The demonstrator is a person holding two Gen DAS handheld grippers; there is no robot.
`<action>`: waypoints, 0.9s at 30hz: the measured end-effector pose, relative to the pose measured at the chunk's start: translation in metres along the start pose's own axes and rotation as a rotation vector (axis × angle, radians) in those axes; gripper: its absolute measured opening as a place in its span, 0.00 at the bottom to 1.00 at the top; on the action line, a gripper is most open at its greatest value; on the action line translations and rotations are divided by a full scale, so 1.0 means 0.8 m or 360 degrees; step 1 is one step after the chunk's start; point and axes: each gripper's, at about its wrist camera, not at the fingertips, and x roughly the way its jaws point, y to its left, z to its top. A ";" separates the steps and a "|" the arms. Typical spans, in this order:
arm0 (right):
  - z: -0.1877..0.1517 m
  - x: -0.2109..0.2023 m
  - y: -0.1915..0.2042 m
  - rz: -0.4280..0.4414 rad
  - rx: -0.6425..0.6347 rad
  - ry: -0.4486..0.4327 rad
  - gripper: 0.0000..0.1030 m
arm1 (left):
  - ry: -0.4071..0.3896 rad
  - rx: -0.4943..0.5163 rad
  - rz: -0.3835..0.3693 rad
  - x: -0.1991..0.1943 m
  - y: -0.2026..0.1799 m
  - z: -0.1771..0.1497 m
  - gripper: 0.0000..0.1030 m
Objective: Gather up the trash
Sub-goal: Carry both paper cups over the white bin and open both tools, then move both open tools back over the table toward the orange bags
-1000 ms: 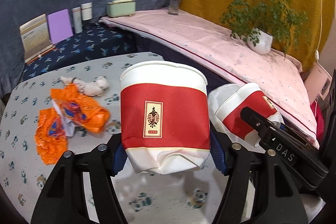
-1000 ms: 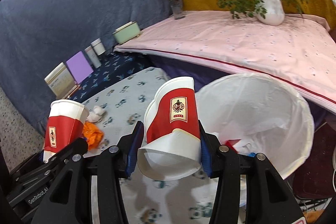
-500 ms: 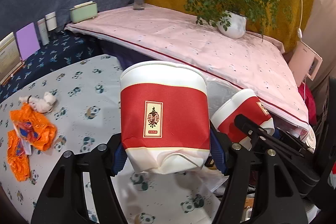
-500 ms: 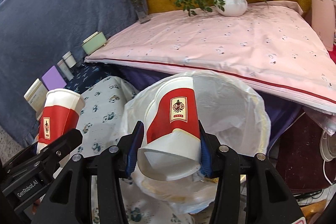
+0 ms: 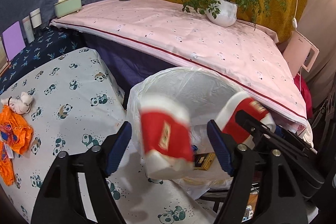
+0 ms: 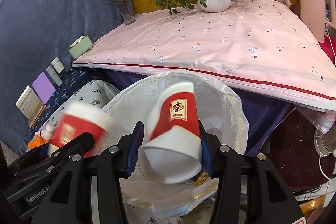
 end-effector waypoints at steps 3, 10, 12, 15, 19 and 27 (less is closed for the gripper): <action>0.000 0.000 -0.002 -0.0004 0.0006 -0.0001 0.46 | 0.0004 0.0002 0.0010 0.000 0.003 -0.001 0.72; -0.003 0.000 0.005 0.0004 -0.0011 0.0004 0.46 | -0.0007 -0.0021 0.0039 -0.006 0.014 -0.006 0.72; -0.004 -0.001 0.010 0.0008 -0.0019 0.0006 0.46 | -0.0008 -0.0035 0.0049 -0.008 0.019 -0.007 0.72; -0.006 -0.002 0.018 0.0015 -0.0037 0.0009 0.46 | -0.0011 -0.0065 0.0063 -0.012 0.030 -0.009 0.72; -0.009 -0.003 0.033 0.0030 -0.0068 0.0011 0.46 | -0.0018 -0.0101 0.0086 -0.018 0.045 -0.012 0.72; -0.016 -0.006 0.062 0.0057 -0.0136 0.0023 0.46 | -0.0041 -0.0159 0.0147 -0.033 0.074 -0.021 0.72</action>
